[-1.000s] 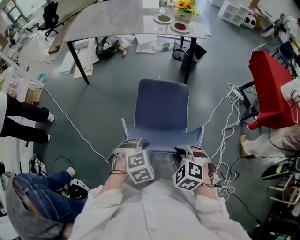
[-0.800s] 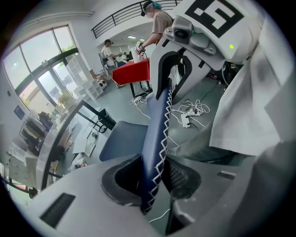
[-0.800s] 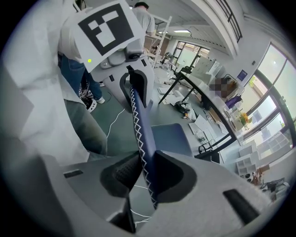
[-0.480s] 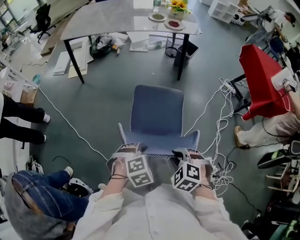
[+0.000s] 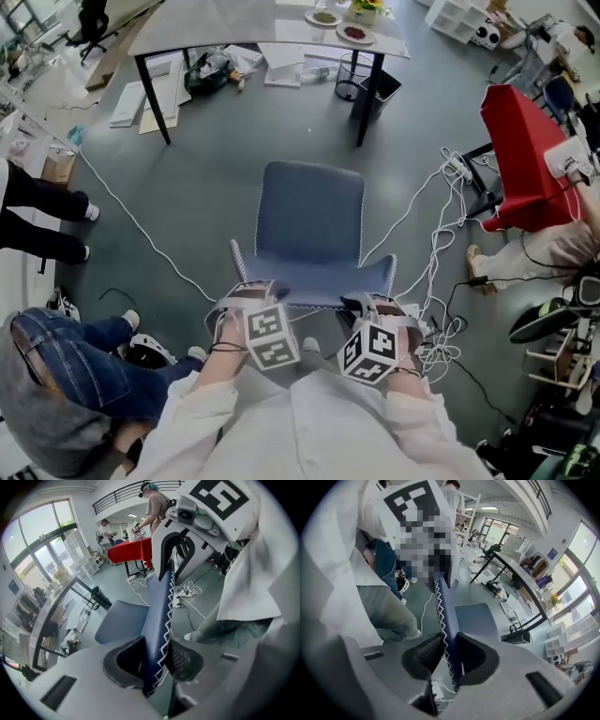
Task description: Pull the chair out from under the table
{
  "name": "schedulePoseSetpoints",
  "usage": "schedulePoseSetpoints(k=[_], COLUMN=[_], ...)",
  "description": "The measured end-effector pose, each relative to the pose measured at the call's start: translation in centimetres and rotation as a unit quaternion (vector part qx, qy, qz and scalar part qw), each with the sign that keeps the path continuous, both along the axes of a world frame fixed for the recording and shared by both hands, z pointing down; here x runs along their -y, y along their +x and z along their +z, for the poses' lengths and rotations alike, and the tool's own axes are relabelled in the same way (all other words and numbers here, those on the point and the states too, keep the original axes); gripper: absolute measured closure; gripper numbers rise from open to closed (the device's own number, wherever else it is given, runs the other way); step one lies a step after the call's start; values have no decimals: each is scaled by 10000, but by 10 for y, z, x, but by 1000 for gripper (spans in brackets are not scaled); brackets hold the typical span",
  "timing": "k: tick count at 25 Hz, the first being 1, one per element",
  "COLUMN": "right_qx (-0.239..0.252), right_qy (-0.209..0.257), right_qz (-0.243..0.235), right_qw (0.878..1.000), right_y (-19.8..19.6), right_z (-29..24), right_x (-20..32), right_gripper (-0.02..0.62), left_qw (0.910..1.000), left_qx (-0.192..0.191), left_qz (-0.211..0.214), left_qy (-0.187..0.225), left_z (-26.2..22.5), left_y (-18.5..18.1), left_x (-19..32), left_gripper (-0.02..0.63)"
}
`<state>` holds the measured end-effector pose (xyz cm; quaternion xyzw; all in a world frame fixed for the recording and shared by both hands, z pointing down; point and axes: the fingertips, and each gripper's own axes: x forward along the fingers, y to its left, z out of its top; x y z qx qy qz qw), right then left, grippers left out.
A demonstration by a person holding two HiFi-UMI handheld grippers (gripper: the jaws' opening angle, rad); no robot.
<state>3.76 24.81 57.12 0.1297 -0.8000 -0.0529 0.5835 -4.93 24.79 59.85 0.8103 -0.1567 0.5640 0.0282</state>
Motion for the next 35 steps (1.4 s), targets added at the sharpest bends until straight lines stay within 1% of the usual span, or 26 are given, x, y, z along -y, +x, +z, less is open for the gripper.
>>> schedulePoseSetpoints(k=[6,11,19,25,35], right_qx=[82,103,204,310,268], right_qy=[97,68,39,-2,-12], right_qz=[-303,-521,-861,-893,-800], right_qw=[9995,9986,9961,9955,9964], right_y=[13,30,52,55,66], right_z=[6,11,6,0,1], right_x=[-42,-72,-115,-137,-145], right_gripper=[511,511,511,512,512], left_qw=[9994,9982,9954,9954,9961], left_qx=[15,96,75,87,90], left_qz=[-345,-587,-955,-937,-863], left_qy=[-19,-93,-88,-181,-157], left_z=[4,10,6,0,1], left_y=[13,32,54,57,68], left_x=[-45,-80,-128,-148,-157], left_gripper=[489,489,489,489,489])
